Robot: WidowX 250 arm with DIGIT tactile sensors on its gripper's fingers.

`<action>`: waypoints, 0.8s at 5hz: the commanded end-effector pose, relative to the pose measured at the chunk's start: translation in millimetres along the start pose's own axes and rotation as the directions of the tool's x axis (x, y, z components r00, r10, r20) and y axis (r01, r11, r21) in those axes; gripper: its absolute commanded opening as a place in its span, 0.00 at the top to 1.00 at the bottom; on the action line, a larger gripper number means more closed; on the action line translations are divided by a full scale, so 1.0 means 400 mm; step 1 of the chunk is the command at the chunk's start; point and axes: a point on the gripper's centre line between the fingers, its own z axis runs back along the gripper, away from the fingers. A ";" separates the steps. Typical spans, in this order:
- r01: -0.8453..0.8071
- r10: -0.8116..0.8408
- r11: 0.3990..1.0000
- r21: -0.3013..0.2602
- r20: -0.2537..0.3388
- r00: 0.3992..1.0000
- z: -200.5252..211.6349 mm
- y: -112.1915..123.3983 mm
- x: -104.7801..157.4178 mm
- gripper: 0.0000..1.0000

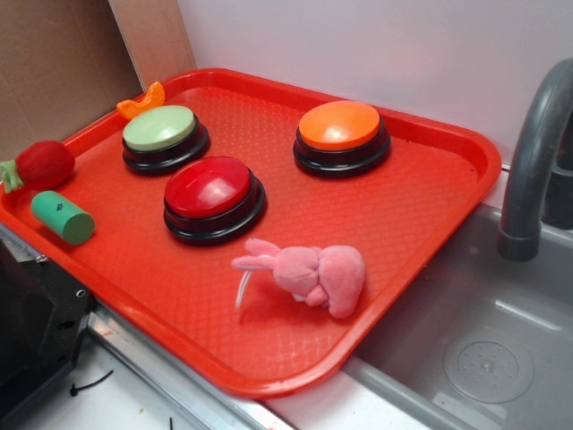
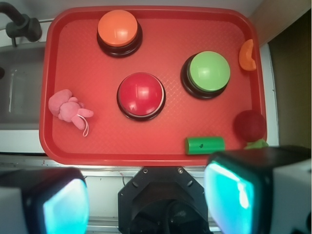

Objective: Push the red button.

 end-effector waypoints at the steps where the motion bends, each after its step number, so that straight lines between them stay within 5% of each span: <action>1: 0.000 0.000 1.000 0.000 0.000 1.000 0.000 0.000 0.000 0.00; 2: 0.106 -0.104 0.992 0.075 -0.033 0.994 -0.102 0.024 0.083 0.00; 4: 0.263 -0.264 0.961 0.086 0.004 0.964 -0.319 0.023 0.187 0.00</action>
